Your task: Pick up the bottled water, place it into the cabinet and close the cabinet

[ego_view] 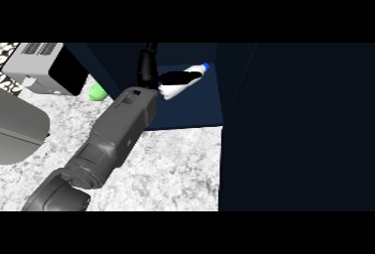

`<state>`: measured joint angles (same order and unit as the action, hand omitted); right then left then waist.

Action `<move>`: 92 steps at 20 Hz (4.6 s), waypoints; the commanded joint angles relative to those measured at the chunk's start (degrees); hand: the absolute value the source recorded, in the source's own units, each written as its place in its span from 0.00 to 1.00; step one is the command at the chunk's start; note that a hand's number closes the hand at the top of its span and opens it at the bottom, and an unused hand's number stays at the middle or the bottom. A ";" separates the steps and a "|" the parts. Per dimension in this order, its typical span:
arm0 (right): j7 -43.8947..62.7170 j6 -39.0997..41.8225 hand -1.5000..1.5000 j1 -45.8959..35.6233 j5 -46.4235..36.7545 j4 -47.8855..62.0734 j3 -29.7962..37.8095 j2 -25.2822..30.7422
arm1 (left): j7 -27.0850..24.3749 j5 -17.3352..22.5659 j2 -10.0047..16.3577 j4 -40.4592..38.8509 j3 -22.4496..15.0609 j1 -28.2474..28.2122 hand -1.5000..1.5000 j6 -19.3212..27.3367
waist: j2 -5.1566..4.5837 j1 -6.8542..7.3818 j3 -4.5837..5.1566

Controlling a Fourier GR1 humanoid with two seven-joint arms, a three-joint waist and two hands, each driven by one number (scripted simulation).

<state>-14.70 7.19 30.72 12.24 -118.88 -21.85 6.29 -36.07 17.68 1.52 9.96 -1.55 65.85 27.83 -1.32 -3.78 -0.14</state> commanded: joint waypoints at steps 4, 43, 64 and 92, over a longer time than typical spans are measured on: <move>-0.18 0.21 0.00 -1.73 2.24 0.93 3.96 0.93 | -5.87 1.46 3.37 4.05 1.95 -5.25 0.00 -10.58 | 0.95 2.93 0.16; 1.52 1.75 1.00 6.55 -6.67 -6.67 -5.49 8.96 | 18.20 6.30 9.89 98.38 -28.51 -67.13 0.00 -9.13 | 2.02 5.34 0.09; 19.57 4.51 1.00 -4.75 -19.18 -16.75 -21.56 7.25 | 9.91 18.09 25.99 122.05 -11.75 -100.84 0.00 -20.91 | 1.42 6.82 0.39; 39.08 -14.65 1.00 -59.42 11.08 15.47 0.00 -6.28 | 4.02 36.32 28.29 117.69 13.64 -121.95 0.00 -51.48 | 1.32 6.33 0.17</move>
<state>23.50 -7.26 -21.80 16.61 -108.47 -27.56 0.23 -30.85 52.14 30.61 130.26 9.11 -53.37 -17.72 -0.04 2.76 0.03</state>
